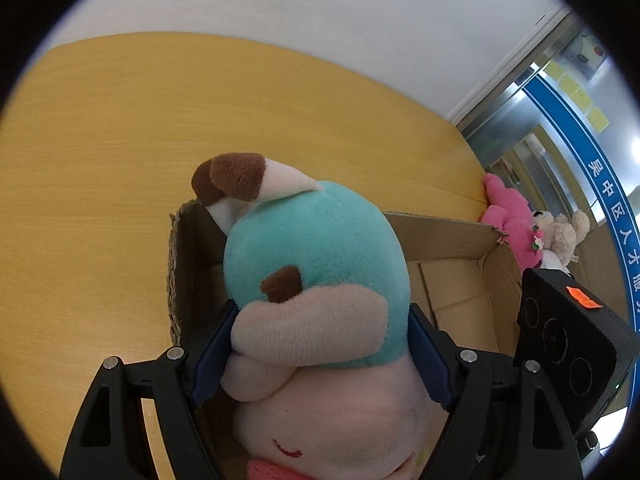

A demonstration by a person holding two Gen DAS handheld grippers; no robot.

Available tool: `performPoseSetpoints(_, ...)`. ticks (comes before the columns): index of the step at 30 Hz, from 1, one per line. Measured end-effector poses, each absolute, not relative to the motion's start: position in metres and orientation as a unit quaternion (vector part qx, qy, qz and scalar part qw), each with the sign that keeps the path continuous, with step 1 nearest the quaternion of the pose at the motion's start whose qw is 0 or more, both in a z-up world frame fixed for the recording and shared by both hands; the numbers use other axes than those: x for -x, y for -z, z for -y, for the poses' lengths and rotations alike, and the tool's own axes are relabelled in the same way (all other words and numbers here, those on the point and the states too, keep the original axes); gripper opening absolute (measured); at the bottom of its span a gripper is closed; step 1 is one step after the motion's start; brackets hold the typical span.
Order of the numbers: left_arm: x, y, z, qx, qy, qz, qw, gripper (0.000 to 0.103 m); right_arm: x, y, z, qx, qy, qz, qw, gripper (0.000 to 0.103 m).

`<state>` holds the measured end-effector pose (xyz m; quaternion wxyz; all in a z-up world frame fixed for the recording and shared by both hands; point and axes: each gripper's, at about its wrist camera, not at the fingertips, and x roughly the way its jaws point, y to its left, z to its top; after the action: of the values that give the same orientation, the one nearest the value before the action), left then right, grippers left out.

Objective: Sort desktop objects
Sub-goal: 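Lift the plush pig with both grippers and carry it over the cardboard box, then lower the plush pig into the box and open both grippers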

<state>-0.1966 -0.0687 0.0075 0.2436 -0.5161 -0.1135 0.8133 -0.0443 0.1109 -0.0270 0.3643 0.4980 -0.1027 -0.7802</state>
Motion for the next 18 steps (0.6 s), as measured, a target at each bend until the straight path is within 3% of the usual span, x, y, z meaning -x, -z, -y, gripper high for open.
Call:
performPoseSetpoints(6, 0.202, -0.006, 0.050, 0.521, -0.820, 0.068, 0.227, 0.080, 0.040, 0.045, -0.114, -0.521, 0.766, 0.121, 0.356, 0.078)
performPoseSetpoints(8, 0.203, -0.007, 0.044, 0.527, -0.819, 0.056, 0.220, 0.080, 0.074, 0.051, -0.122, -0.529, 0.762, 0.124, 0.353, 0.078)
performPoseSetpoints(13, 0.195, -0.028, 0.065, 0.499, -0.842, 0.082, 0.189, 0.077, 0.063, 0.058, -0.135, -0.540, 0.753, 0.145, 0.347, 0.078)
performPoseSetpoints(18, 0.184, -0.044, 0.087, 0.479, -0.851, 0.104, 0.188, 0.077, 0.048, 0.047, -0.133, -0.544, 0.763, 0.104, 0.332, 0.079)
